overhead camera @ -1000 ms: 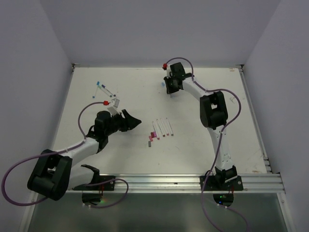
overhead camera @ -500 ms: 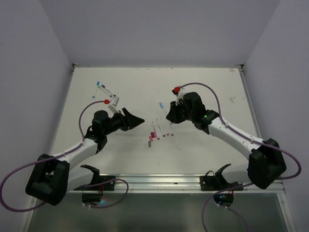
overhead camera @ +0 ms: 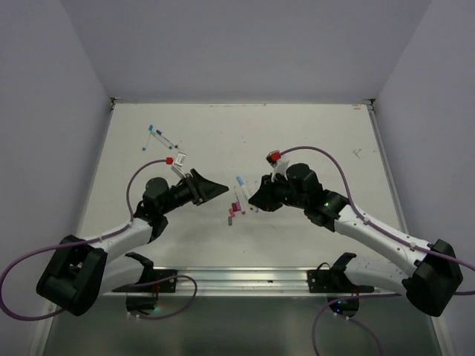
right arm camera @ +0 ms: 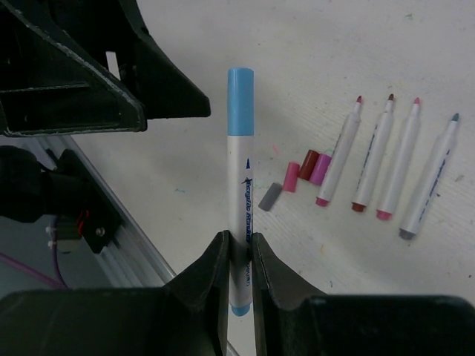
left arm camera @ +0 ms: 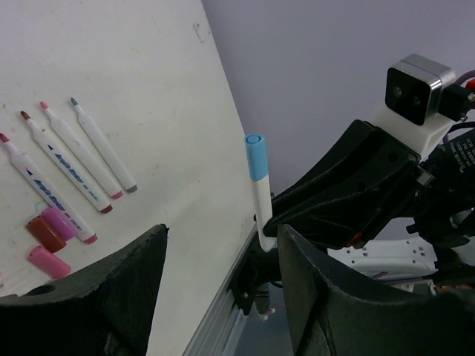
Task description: Open the pen caps
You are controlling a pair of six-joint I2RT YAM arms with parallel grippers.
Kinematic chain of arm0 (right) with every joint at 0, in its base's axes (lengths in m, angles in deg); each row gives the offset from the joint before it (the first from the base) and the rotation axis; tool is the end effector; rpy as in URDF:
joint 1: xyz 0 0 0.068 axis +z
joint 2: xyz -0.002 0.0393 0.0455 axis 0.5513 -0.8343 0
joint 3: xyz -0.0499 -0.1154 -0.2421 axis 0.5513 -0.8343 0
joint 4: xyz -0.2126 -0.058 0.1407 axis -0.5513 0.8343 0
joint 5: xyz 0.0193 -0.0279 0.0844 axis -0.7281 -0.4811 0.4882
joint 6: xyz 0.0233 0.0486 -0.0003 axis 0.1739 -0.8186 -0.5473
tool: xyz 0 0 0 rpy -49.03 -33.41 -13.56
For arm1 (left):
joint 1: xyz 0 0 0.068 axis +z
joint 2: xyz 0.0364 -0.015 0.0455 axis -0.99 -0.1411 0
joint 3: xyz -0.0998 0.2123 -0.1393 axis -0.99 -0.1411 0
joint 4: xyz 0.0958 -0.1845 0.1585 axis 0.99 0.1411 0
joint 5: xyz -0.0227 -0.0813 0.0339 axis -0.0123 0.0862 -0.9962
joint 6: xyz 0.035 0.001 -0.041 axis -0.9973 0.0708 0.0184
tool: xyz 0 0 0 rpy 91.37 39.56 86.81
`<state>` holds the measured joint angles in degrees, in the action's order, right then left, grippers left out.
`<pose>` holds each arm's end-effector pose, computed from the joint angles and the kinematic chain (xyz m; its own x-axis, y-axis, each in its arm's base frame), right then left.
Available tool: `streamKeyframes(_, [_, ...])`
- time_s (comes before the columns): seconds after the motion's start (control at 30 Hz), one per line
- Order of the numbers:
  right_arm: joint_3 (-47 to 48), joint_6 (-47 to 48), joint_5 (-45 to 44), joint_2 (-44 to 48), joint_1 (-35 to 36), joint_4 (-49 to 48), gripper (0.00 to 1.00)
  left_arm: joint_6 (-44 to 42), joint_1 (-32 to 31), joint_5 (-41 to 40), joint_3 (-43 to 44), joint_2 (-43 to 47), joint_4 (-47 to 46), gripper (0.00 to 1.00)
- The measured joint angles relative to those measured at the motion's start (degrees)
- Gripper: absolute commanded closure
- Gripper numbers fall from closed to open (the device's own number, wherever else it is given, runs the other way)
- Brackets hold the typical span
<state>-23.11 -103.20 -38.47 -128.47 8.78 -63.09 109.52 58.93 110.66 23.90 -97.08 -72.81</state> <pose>0.1749 0.1693 0.2719 -0.6637 -0.0173 -0.7478 -0.5636 0.6689 0.4847 0.1963 -0.1042 0.2016 -0.7793 -0.4895 -0.3913 0.2848 0.2795 -0.9169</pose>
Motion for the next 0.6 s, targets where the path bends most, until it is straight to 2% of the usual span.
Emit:
streamKeyframes(0.23, [0.0, -2.0, -0.1, -1.8, 5.4, -1.2, 1.00, 2.8, -3.9, -1.6, 0.6, -3.3, -3.6, 0.38])
streamKeyframes(0.6, [0.0, -3.1, -1.2, -5.2, 8.8, -3.8, 1.00, 4.5, -4.5, -2.1, 1.1, -4.2, -5.6, 0.44])
